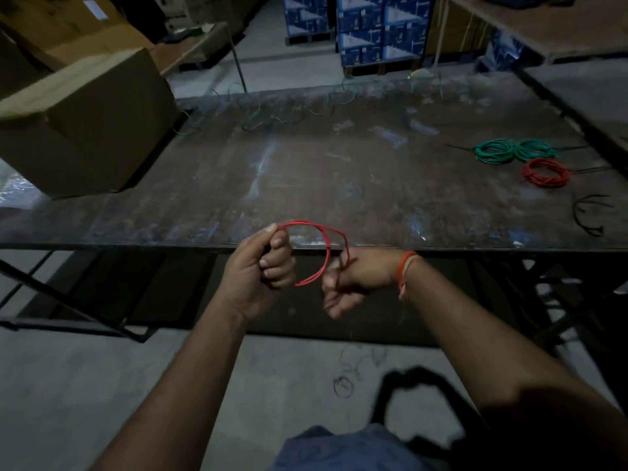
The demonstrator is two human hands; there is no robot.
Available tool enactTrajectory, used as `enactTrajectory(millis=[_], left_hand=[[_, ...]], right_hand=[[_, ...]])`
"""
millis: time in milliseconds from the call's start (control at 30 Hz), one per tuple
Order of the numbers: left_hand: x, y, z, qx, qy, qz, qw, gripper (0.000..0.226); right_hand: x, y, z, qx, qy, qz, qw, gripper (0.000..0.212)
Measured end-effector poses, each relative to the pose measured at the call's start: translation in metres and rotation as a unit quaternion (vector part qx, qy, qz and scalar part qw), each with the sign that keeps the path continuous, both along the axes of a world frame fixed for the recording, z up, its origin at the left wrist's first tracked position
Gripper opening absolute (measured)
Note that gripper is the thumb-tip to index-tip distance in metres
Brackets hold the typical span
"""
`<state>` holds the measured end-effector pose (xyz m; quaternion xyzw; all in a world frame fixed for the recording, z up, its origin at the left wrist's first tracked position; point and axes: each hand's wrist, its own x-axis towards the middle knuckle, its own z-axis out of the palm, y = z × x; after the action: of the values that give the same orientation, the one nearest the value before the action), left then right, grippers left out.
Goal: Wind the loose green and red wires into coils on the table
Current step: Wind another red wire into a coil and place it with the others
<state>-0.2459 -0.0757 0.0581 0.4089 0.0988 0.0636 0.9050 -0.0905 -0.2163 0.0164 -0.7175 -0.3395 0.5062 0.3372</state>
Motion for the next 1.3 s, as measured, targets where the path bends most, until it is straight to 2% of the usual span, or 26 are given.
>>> enactTrajectory(millis=[33,67,100,133,167,200,233,267,333,400,433,467,533,567,600,633,667,700,733,800,867,933,1033,1100,1200,1300], left_hand=[[0.001,0.001,0.001,0.028,0.000,0.002,1.000,0.031],[0.001,0.000,0.002,0.074,0.004,0.008,0.997,0.029],[0.000,-0.003,0.002,0.118,0.010,0.012,0.993,0.028],[0.000,-0.007,0.001,0.135,0.012,0.011,0.991,0.028],[0.001,-0.009,-0.001,0.120,0.009,0.007,0.993,0.028],[0.003,-0.010,-0.002,0.090,0.000,0.002,0.996,0.029],[0.005,-0.010,0.000,0.064,-0.008,-0.002,0.998,0.029],[0.007,-0.008,0.001,0.055,-0.013,-0.002,0.998,0.029],[0.010,-0.002,0.002,0.079,-0.018,0.010,0.997,0.030],[0.010,0.004,0.002,0.113,-0.013,0.015,0.993,0.030],[0.011,0.008,0.001,0.111,-0.015,0.014,0.994,0.030],[0.012,0.012,0.000,0.095,-0.019,0.011,0.995,0.030],[0.014,0.023,0.000,0.060,-0.024,0.005,0.998,0.030],[0.015,0.029,0.000,0.057,-0.025,0.003,0.998,0.030],[0.015,0.035,0.001,0.068,-0.025,0.003,0.997,0.030],[0.015,0.040,0.001,0.087,-0.020,0.003,0.996,0.030],[0.016,0.046,0.002,0.101,-0.015,0.000,0.995,0.030],[0.017,0.052,0.002,0.099,-0.015,-0.007,0.995,0.031],[0.018,0.057,0.003,0.081,-0.019,-0.017,0.996,0.031],[0.023,0.071,0.007,0.038,-0.032,-0.038,0.998,0.032],[0.026,0.084,0.011,0.039,-0.038,-0.045,0.997,0.032],[0.028,0.094,0.014,0.056,-0.035,-0.044,0.997,0.032],[0.032,0.105,0.013,0.025,-0.018,-0.056,0.998,0.031],[0.039,0.110,0.009,0.009,0.012,-0.054,0.998,0.031],[0.048,0.115,0.002,-0.001,0.064,-0.055,0.996,0.032],[0.053,0.113,-0.002,0.024,0.099,-0.079,0.992,0.033]], right_hand=[[0.008,-0.008,-0.001,-0.087,-0.079,0.055,0.992,0.013],[0.022,-0.011,-0.002,-0.158,-0.190,0.051,0.968,0.015],[0.036,-0.011,-0.004,-0.191,-0.342,0.003,0.920,0.020],[0.039,-0.007,-0.003,-0.153,-0.427,-0.075,0.888,0.021],[0.037,0.002,-0.003,-0.064,-0.428,-0.140,0.890,0.018],[0.027,0.008,0.000,0.012,-0.354,-0.144,0.924,0.015],[0.016,0.012,0.001,0.049,-0.249,-0.107,0.961,0.015],[0.008,0.012,0.000,0.031,-0.163,-0.039,0.985,0.016],[0.012,0.008,-0.010,-0.087,-0.230,0.064,0.967,0.020],[0.031,0.010,-0.016,-0.104,-0.395,-0.066,0.910,0.022],[0.031,0.015,-0.015,-0.042,-0.403,-0.134,0.904,0.023],[0.028,0.020,-0.016,0.037,-0.358,-0.157,0.920,0.022],[0.017,0.028,-0.008,0.063,-0.177,-0.046,0.981,0.021],[0.013,0.027,-0.001,0.000,-0.162,0.010,0.987,0.021],[0.019,0.028,-0.005,-0.072,-0.204,0.045,0.975,0.021],[0.026,0.030,-0.005,-0.122,-0.224,0.006,0.967,0.022],[0.035,0.035,-0.007,-0.124,-0.351,-0.061,0.926,0.023],[0.037,0.042,-0.003,-0.091,-0.408,-0.136,0.898,0.023],[0.037,0.049,-0.004,-0.027,-0.408,-0.169,0.897,0.023],[0.024,0.065,-0.003,0.013,-0.321,-0.078,0.944,0.025],[0.021,0.071,-0.008,-0.051,-0.304,-0.034,0.951,0.020],[0.028,0.070,-0.010,-0.071,-0.357,-0.090,0.927,0.018],[0.029,0.064,-0.017,0.064,-0.222,-0.135,0.963,0.016],[0.022,0.060,-0.021,0.082,-0.179,-0.105,0.975,0.008],[0.016,0.059,-0.028,0.083,-0.174,-0.099,0.976,0.007],[0.008,0.060,-0.023,0.184,-0.100,-0.187,0.960,0.007]])
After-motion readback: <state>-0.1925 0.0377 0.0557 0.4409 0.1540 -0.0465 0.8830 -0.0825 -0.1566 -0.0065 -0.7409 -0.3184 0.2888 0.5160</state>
